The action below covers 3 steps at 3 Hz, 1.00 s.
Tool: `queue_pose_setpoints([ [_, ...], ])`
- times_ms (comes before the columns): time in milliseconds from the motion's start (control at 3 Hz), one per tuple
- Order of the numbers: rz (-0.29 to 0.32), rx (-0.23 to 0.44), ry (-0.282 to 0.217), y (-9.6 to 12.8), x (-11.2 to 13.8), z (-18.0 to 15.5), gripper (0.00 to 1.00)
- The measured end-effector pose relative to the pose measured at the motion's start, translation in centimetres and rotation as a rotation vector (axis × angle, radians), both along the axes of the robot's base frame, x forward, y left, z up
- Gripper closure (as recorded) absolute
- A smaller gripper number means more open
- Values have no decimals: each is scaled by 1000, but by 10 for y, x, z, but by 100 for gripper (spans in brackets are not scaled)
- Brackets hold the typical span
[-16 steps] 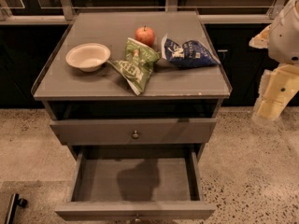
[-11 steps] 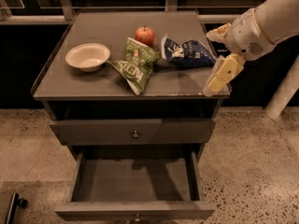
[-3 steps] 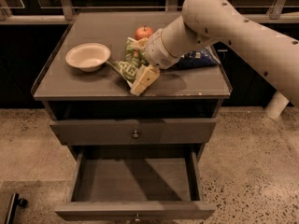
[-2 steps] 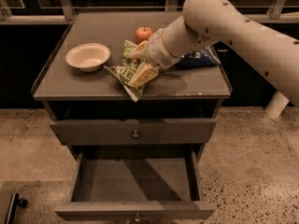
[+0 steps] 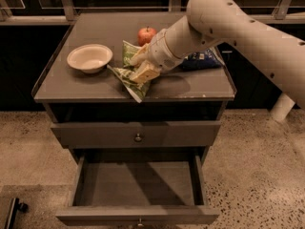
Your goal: Place green jalapeno chip bag into middle drawer
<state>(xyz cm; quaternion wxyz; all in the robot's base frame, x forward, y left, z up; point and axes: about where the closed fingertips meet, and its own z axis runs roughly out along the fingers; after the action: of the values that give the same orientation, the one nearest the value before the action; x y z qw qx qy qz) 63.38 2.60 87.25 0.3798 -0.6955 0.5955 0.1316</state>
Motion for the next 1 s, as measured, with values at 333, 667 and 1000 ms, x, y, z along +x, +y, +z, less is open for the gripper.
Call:
queue_pose_setpoints([
  [333, 0, 0, 0, 0, 0, 0, 100],
  [667, 0, 0, 0, 0, 0, 0, 100],
  [1000, 49, 19, 26, 0, -9, 3, 100],
])
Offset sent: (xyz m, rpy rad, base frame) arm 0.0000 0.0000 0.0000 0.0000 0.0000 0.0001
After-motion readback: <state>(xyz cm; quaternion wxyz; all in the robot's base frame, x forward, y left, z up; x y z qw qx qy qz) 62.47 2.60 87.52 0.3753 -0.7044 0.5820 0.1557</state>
